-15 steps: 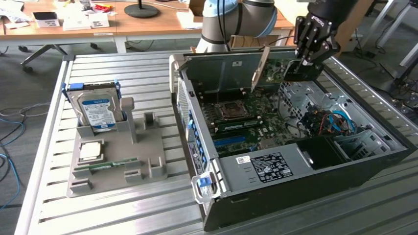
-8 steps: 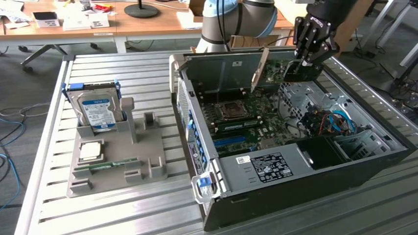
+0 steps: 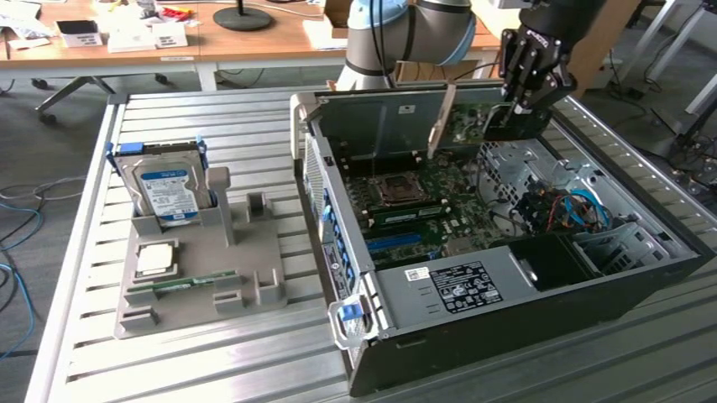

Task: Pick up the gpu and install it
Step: 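Insert the gpu into the slot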

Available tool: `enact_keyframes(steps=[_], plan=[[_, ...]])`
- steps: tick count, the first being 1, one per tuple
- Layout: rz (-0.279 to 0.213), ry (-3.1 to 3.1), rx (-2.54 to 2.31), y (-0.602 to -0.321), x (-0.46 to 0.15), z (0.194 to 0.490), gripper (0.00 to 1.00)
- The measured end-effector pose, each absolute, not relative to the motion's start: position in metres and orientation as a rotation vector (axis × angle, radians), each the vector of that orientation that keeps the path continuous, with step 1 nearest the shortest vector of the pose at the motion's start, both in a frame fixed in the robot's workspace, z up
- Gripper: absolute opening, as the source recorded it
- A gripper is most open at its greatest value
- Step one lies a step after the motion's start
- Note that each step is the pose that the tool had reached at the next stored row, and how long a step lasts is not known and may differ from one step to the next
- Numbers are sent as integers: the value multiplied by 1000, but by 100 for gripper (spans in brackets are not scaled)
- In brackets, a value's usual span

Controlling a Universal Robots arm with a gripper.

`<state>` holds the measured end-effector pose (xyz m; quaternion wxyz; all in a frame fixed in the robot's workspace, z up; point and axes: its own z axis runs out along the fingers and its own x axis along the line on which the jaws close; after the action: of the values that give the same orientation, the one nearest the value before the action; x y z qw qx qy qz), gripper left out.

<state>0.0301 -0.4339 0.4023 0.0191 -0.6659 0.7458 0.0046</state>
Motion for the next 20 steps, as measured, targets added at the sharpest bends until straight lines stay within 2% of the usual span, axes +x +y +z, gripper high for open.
enact_keyframes(steps=[20], plan=[[19, 2308, -2069, -434, 29, 400, 27]])
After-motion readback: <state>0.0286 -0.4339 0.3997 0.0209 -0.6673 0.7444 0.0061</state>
